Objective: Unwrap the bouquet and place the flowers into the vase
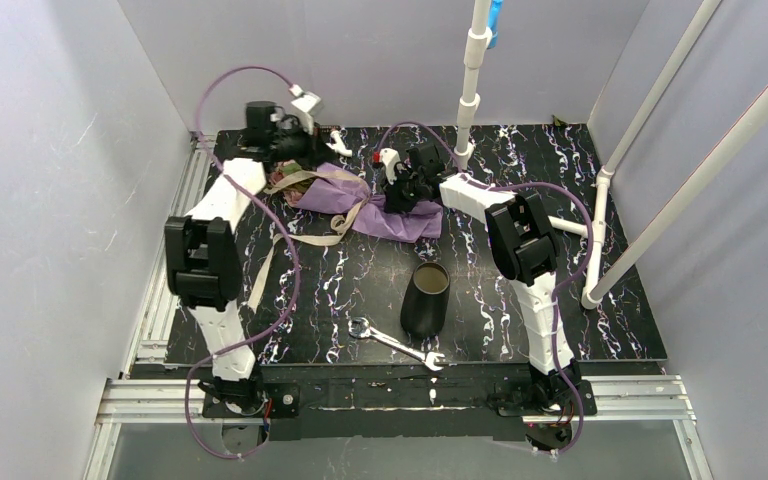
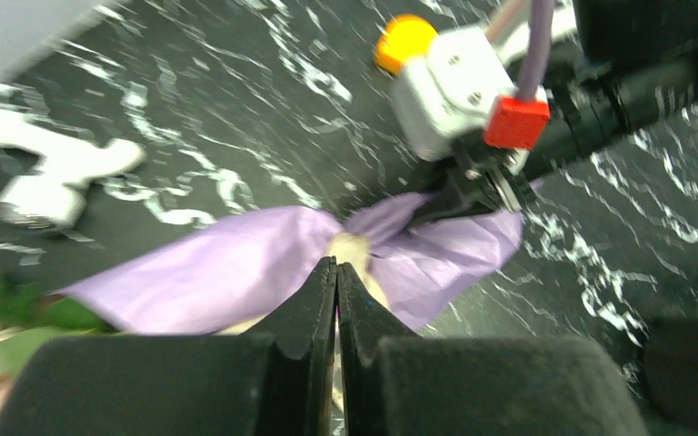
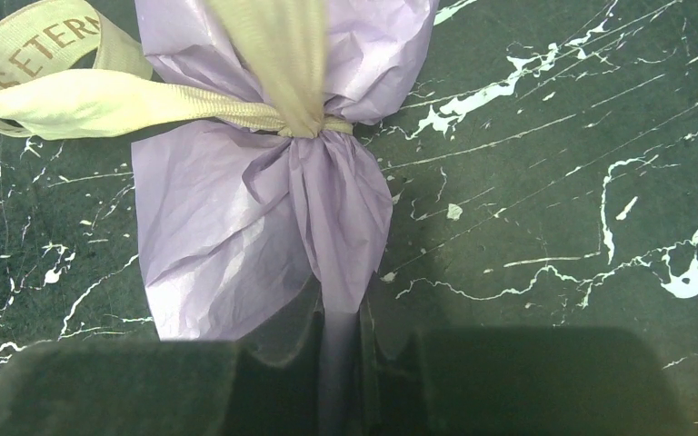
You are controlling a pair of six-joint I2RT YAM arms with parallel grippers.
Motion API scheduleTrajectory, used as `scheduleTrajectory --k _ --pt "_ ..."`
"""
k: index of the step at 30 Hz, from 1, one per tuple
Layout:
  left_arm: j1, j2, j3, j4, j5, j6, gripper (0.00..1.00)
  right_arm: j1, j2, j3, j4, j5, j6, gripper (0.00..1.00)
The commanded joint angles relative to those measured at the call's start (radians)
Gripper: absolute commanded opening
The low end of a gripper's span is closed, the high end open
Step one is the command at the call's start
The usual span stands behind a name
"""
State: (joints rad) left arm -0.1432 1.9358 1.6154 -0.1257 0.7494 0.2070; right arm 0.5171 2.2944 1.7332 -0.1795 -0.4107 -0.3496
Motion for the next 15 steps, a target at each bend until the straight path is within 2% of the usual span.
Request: scheduleTrajectory --k 1,4,6,7,8,9,10,12,15 --pt "0.062 -0.156 -0.045 0.164 0.042 -0.119 0.00 -0.017 0.064 -0.052 -0.137 0.099 -0.035 0.01" --pt "0.052 -0.149 -0.018 0.105 0.057 -0.111 0.00 -0.017 0.066 -0.050 -0.135 0.085 -0.031 0.01" --pt "0.030 -0.140 -0.006 0.016 0.038 0.006 0.00 -0.017 0.064 -0.048 -0.134 0.068 -0.028 0.01" --pt "0.022 -0.132 0.007 -0.033 0.032 0.078 0.12 -0.017 0.063 -0.045 -0.133 0.058 -0.026 0.01" --pt "0.017 -0.121 0.021 -0.072 0.033 0.136 0.42 -0.017 0.063 -0.044 -0.134 0.049 -0.026 0.01" --pt "0.014 -0.107 0.034 -0.099 0.034 0.193 0.57 -0.017 0.062 -0.044 -0.135 0.040 -0.025 0.01" --pt "0.010 -0.092 0.042 -0.116 0.026 0.248 0.63 -0.017 0.061 -0.044 -0.135 0.032 -0.023 0.01" --pt "-0.002 -0.061 0.056 -0.142 0.015 0.421 0.65 -0.017 0.060 -0.045 -0.136 0.015 -0.017 0.01" --pt "-0.018 0.009 0.085 -0.157 -0.009 0.588 0.65 -0.017 0.059 -0.045 -0.139 -0.002 -0.015 0.01"
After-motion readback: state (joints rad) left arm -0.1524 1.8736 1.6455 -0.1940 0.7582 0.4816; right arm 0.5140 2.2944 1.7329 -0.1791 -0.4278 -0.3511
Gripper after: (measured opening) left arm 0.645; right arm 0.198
